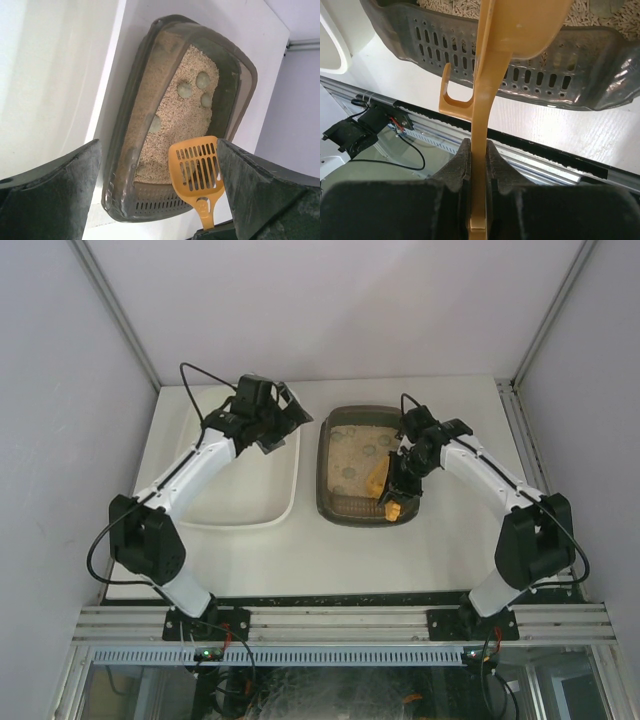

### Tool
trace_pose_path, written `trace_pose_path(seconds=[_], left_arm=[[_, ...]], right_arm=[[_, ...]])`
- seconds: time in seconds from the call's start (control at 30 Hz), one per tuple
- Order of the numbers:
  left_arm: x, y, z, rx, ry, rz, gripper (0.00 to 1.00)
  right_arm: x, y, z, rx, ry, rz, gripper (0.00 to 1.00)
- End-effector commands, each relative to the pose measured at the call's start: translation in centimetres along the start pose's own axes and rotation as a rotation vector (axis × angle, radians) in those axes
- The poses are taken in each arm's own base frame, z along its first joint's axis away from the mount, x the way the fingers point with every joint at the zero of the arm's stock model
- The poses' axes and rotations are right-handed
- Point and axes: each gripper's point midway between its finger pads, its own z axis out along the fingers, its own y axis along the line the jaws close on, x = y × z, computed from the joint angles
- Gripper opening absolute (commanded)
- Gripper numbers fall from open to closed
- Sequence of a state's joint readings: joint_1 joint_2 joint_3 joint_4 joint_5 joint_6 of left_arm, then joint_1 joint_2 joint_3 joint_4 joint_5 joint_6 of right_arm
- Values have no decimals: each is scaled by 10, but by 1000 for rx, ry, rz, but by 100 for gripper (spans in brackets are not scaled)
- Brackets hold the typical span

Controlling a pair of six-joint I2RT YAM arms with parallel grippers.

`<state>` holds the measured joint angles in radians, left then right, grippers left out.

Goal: Clean the litter box

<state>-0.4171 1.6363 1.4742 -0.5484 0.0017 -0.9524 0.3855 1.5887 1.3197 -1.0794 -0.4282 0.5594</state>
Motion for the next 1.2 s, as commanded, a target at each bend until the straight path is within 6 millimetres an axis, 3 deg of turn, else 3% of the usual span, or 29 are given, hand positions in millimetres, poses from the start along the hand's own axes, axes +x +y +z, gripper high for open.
trace_pose_path(seconds=[0.0, 0.33, 0.8, 0.93, 1.03, 1.17], left_arm=[[-16, -6, -16, -4, -103, -21, 100], [-32, -4, -33, 7, -186, 8, 99], [-36, -1, -41, 59, -250, 74, 99], [-43, -4, -50, 92, -298, 87, 99], [-45, -4, -56, 92, -316, 104, 99], [-48, -4, -62, 111, -338, 126, 99]], right_arm=[[-7, 15, 4, -35, -14, -61, 0], [-22, 37, 38, -93, 31, -83, 0], [-78, 56, 71, -210, -150, -151, 0], [-86, 74, 69, -348, -214, -161, 0], [-83, 77, 66, -420, -247, -162, 0], [-77, 74, 47, -482, -295, -144, 0]])
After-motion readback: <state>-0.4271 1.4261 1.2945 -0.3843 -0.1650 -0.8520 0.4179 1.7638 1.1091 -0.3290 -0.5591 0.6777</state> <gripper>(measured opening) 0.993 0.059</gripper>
